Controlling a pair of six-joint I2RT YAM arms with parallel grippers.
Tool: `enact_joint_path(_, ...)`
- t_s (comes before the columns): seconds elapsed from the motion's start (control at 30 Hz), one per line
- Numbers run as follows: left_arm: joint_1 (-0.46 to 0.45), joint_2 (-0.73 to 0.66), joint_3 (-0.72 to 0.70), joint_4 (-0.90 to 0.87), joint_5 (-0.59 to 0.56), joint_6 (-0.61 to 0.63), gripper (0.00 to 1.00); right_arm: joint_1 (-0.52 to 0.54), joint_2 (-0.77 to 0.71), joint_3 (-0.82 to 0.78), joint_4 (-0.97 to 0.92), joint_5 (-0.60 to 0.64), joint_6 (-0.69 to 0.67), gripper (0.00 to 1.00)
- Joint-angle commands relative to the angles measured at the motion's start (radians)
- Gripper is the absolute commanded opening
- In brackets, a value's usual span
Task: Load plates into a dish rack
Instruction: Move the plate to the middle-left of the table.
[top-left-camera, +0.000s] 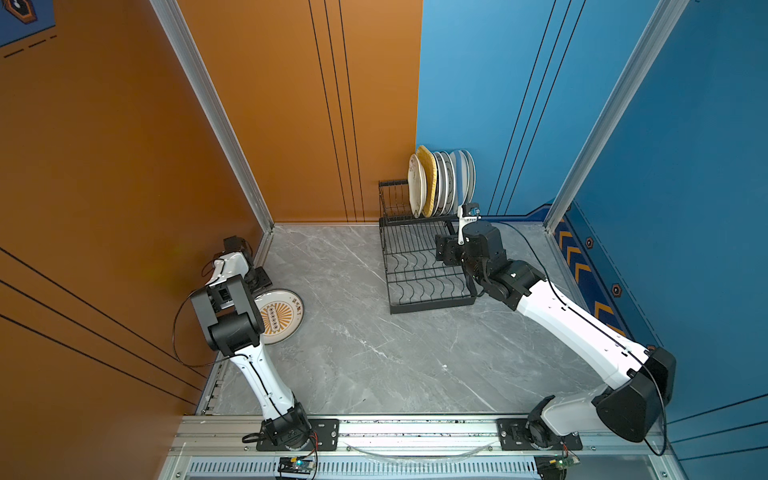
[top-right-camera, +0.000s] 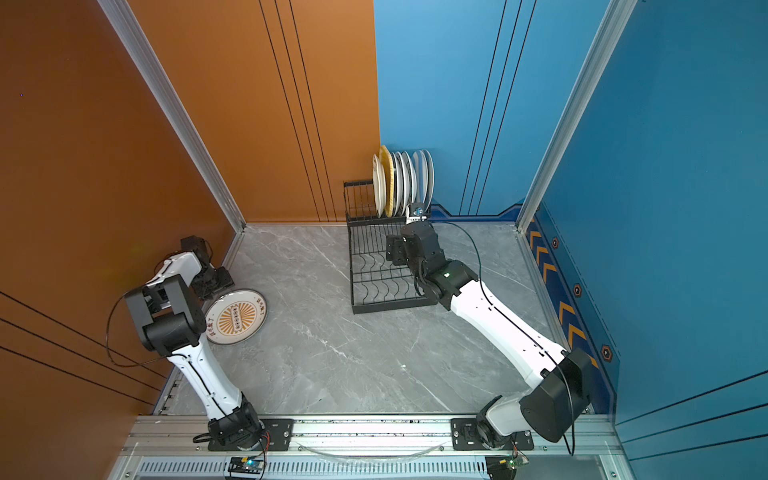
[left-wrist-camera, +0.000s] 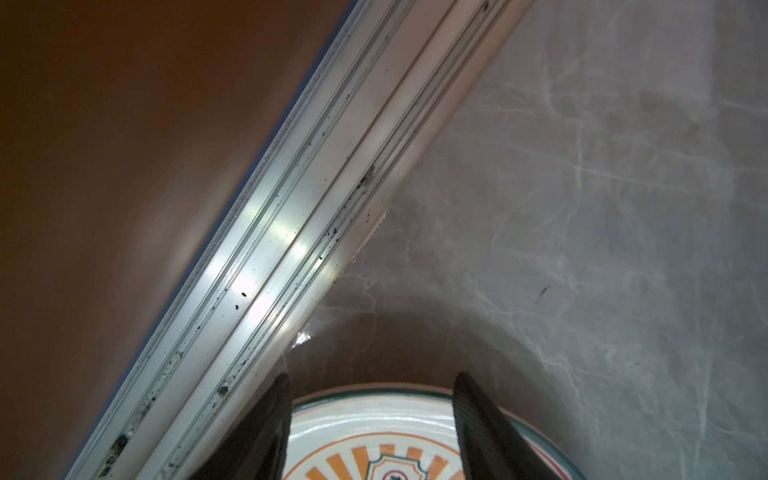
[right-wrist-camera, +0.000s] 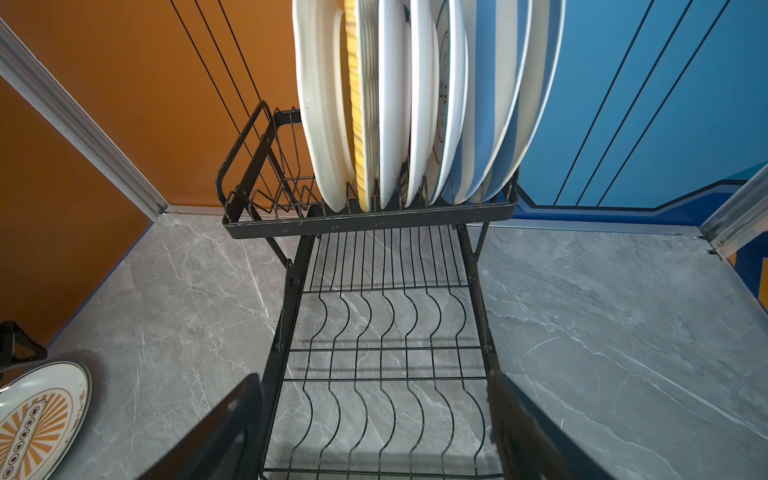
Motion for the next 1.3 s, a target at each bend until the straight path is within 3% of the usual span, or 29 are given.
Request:
enact_joint_path(0.0,0.02,0.027,0.027,-0.031,-0.007,0.027,0.63,-0.006,-0.012,-0.005,0.005,-0.017,0.009,0.86)
enact_joint_path(0.17,0.031,0.041,0.038,-0.041,-0.011,0.033,0.69,-0.01,-0.002,0.002,0.006,-0.024,0.005,0.87)
enact_joint_path(0.67,0.028,0.048,0.026,-0.094,0.07,0.029,0.67,-0.018,0.016,0.015,0.012,-0.039,-0.01,0.88)
enact_joint_path(1.27,-0.035,-0.098,-0.174,-0.108,0.181,-0.002,0.65,-0.023,-0.026,-0.036,0.03,-0.036,-0.012,0.9)
